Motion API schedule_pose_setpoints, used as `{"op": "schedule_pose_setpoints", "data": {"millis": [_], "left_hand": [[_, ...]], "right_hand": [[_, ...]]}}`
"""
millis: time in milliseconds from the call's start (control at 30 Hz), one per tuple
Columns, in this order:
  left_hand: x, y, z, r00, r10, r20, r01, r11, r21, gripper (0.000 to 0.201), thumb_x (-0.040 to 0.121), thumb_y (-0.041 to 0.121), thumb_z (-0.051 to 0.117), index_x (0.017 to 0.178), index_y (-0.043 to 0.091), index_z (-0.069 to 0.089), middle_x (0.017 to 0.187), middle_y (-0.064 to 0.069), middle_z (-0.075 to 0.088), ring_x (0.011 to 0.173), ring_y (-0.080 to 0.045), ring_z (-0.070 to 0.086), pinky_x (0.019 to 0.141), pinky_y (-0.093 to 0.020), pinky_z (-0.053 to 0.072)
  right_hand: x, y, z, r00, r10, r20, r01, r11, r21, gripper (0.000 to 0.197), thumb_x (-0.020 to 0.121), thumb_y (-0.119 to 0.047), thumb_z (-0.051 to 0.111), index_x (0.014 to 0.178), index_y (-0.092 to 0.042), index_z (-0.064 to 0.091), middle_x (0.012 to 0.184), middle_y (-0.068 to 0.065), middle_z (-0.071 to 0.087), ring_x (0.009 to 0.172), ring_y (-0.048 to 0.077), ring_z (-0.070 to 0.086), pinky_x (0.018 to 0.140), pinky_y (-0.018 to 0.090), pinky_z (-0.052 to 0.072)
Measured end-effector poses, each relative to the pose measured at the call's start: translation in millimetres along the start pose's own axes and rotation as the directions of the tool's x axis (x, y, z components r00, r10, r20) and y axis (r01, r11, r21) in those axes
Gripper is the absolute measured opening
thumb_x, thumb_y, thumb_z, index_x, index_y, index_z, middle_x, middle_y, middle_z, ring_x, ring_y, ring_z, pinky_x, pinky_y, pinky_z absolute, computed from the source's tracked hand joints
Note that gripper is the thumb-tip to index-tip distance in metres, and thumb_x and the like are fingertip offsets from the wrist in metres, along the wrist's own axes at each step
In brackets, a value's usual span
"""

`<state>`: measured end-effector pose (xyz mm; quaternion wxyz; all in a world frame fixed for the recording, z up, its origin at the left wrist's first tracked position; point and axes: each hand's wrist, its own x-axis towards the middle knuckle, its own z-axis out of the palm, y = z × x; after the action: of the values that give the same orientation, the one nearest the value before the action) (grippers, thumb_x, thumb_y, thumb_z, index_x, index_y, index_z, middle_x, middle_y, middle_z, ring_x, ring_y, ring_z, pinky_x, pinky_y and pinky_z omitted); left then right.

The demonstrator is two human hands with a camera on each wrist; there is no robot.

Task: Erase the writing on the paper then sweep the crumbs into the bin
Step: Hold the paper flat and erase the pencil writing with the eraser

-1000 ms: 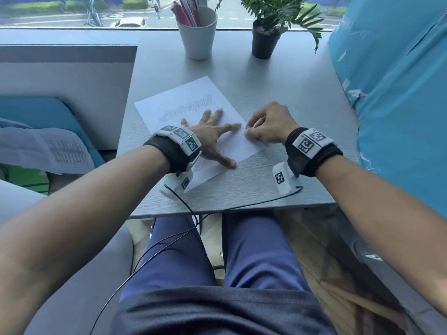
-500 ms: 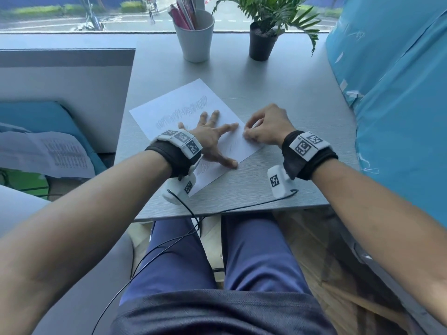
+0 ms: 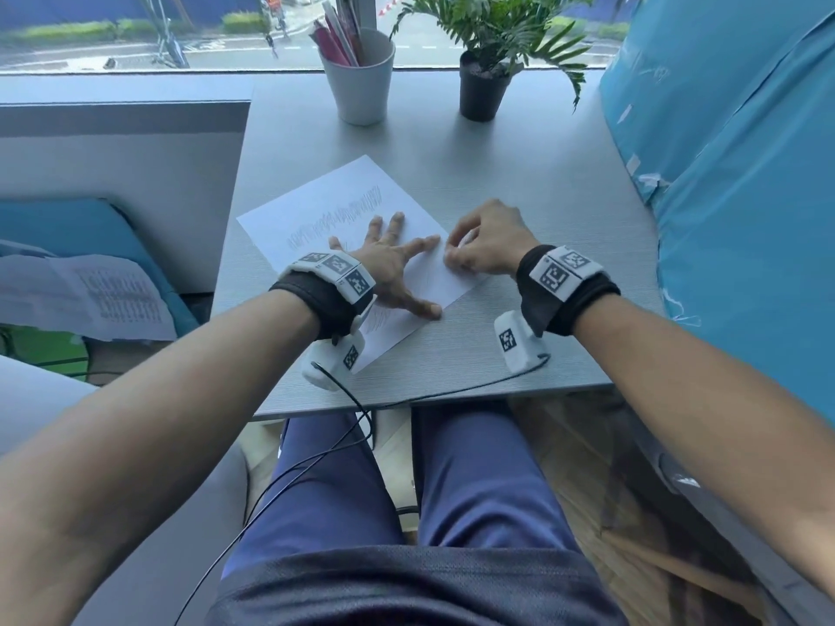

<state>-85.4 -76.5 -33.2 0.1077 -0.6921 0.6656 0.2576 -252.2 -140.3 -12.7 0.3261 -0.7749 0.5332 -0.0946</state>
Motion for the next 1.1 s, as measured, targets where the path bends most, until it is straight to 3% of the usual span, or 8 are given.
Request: {"op": "schedule_pose_setpoints", "data": {"millis": [133, 233, 400, 567, 700, 833, 967, 1100], "left_hand": [[-0.7, -0.7, 0.2, 1.000, 0.007, -0.001, -0.007, 1.000, 0.004, 0.123, 0.050, 0.092, 0.063, 0.149, 0.059, -0.002, 0.162, 0.006, -0.028, 0.150, -0.023, -0.024, 0.105, -0.080, 0.002], [-0.2, -0.3, 0.1, 1.000, 0.006, 0.000, -0.006, 1.000, 0.005, 0.122, 0.051, 0.092, 0.064, 0.149, 0.059, -0.002, 0.162, 0.006, -0.028, 0.150, -0.024, -0.023, 0.104, -0.080, 0.002], [-1.0, -1.9, -0.6, 1.000, 0.012, 0.018, -0.012, 1.000, 0.019, 0.122, 0.053, 0.091, 0.064, 0.150, 0.057, -0.003, 0.161, 0.006, -0.030, 0.149, -0.023, -0.025, 0.106, -0.079, 0.001], [-1.2, -2.3, -0.2, 1.000, 0.011, 0.019, -0.012, 1.000, 0.010, 0.124, 0.054, 0.091, 0.063, 0.152, 0.052, -0.002, 0.161, 0.006, -0.031, 0.149, -0.023, -0.026, 0.106, -0.080, 0.000], [-0.9, -1.8, -0.4, 1.000, 0.024, 0.017, -0.024, 1.000, -0.004, 0.122, 0.054, 0.090, 0.064, 0.150, 0.057, -0.003, 0.161, 0.007, -0.031, 0.149, -0.023, -0.026, 0.105, -0.080, -0.002], [-1.4, -3.2, -0.3, 1.000, 0.008, 0.025, -0.008, 1.000, -0.002, 0.125, 0.053, 0.091, 0.063, 0.153, 0.051, -0.002, 0.160, 0.007, -0.032, 0.148, -0.022, -0.027, 0.105, -0.080, -0.002], [-0.7, -2.5, -1.2, 1.000, 0.011, 0.021, -0.011, 1.000, -0.012, 0.122, 0.053, 0.091, 0.064, 0.151, 0.057, -0.002, 0.160, 0.008, -0.031, 0.148, -0.023, -0.027, 0.105, -0.079, -0.003], [-1.5, -4.6, -0.6, 1.000, 0.004, 0.026, -0.005, 1.000, 0.011, 0.125, 0.050, 0.094, 0.060, 0.151, 0.055, -0.003, 0.160, 0.007, -0.033, 0.147, -0.027, -0.029, 0.104, -0.080, -0.004]], "right_hand": [[-3.6, -5.6, 4.0, 0.988, -0.051, 0.149, 0.053, 0.999, -0.010, 0.013, 0.068, -0.016, 0.080, 0.081, -0.017, 0.079, 0.070, -0.001, 0.071, 0.055, 0.003, 0.064, 0.065, 0.021, 0.056], [4.7, -0.4, 0.0, 1.000, 0.014, -0.009, -0.014, 1.000, 0.028, 0.014, 0.067, -0.018, 0.079, 0.081, -0.017, 0.079, 0.075, 0.001, 0.072, 0.067, 0.010, 0.065, 0.070, 0.022, 0.055], [2.5, -6.0, 2.1, 0.996, -0.012, 0.083, 0.012, 1.000, 0.006, 0.013, 0.068, -0.014, 0.077, 0.080, -0.016, 0.078, 0.068, 0.000, 0.070, 0.052, 0.008, 0.059, 0.061, 0.020, 0.051], [0.1, -12.1, 10.0, 0.992, -0.079, 0.093, 0.087, 0.993, -0.080, 0.012, 0.070, -0.020, 0.077, 0.082, -0.019, 0.078, 0.071, -0.009, 0.064, 0.069, 0.006, 0.060, 0.066, 0.015, 0.047], [8.2, -6.5, 0.3, 0.999, 0.030, -0.016, -0.029, 1.000, 0.008, 0.015, 0.068, -0.019, 0.078, 0.083, -0.018, 0.079, 0.071, -0.004, 0.068, 0.068, 0.008, 0.063, 0.068, 0.018, 0.053], [0.3, -14.4, 10.3, 0.992, -0.070, 0.103, 0.074, 0.996, -0.045, 0.012, 0.070, -0.018, 0.079, 0.082, -0.019, 0.078, 0.069, -0.009, 0.064, 0.065, 0.003, 0.059, 0.064, 0.015, 0.047], [7.6, -8.0, 4.9, 0.999, 0.006, -0.050, -0.004, 1.000, 0.028, 0.011, 0.069, -0.019, 0.079, 0.080, -0.017, 0.079, 0.071, -0.004, 0.068, 0.069, 0.007, 0.063, 0.071, 0.017, 0.051], [0.3, -17.2, 14.0, 0.994, -0.061, 0.091, 0.063, 0.998, -0.020, 0.010, 0.069, -0.016, 0.077, 0.079, -0.018, 0.078, 0.063, -0.009, 0.064, 0.054, -0.001, 0.058, 0.061, 0.015, 0.048]]}}
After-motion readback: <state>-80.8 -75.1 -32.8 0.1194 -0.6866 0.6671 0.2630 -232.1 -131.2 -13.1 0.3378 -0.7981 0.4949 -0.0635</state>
